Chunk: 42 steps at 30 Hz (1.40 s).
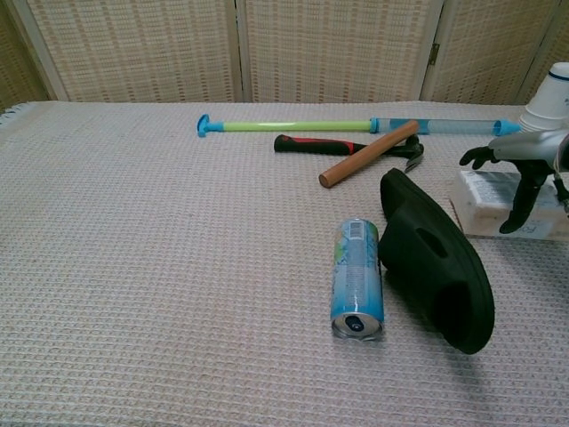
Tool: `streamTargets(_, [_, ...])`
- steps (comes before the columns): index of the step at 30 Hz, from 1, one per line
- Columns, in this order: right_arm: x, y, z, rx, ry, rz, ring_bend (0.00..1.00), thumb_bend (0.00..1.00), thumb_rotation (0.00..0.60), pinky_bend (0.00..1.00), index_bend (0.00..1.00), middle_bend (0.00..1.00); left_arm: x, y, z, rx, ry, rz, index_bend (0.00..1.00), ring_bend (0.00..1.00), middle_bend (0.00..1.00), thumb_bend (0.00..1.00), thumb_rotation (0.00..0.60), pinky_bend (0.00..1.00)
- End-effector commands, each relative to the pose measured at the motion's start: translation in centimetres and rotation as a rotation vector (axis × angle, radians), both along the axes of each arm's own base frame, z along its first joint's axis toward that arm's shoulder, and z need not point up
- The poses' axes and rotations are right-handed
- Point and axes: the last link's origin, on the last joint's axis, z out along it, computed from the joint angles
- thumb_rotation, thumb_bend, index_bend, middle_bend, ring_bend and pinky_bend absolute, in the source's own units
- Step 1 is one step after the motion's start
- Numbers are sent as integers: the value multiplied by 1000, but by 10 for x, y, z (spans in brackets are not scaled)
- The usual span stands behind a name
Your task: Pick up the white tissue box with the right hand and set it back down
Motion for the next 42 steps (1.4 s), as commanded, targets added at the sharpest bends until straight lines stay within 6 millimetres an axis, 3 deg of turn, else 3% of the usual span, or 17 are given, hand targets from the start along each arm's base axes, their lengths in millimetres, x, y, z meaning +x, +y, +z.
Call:
streamTargets(1, [-1,-1,-4,3,-6,2,69,0,600,0,10,51,0,0,0,0,-3,-1,226,0,0,531,600,184])
streamTargets(25, [1,-1,-4,-41,-26,38,120,0,600,0,311,266,2,-1,1,0,-13,-10,226,0,0,532,600,183])
streamTargets(32, [6,-3,0,-86,-50,77,181,71,600,0,414,349,2,-1,0,-5,-12,-13,226,0,0,531,600,183])
streamTargets(38, [6,-1,8,-178,-255,99,246,105,600,0,487,434,3,-1,0,-1,-14,-15,226,0,0,530,600,183])
streamTargets(42, [2,5,21,-266,-597,59,249,114,600,0,494,448,3,-2,0,-3,-13,-18,226,0,0,531,600,183])
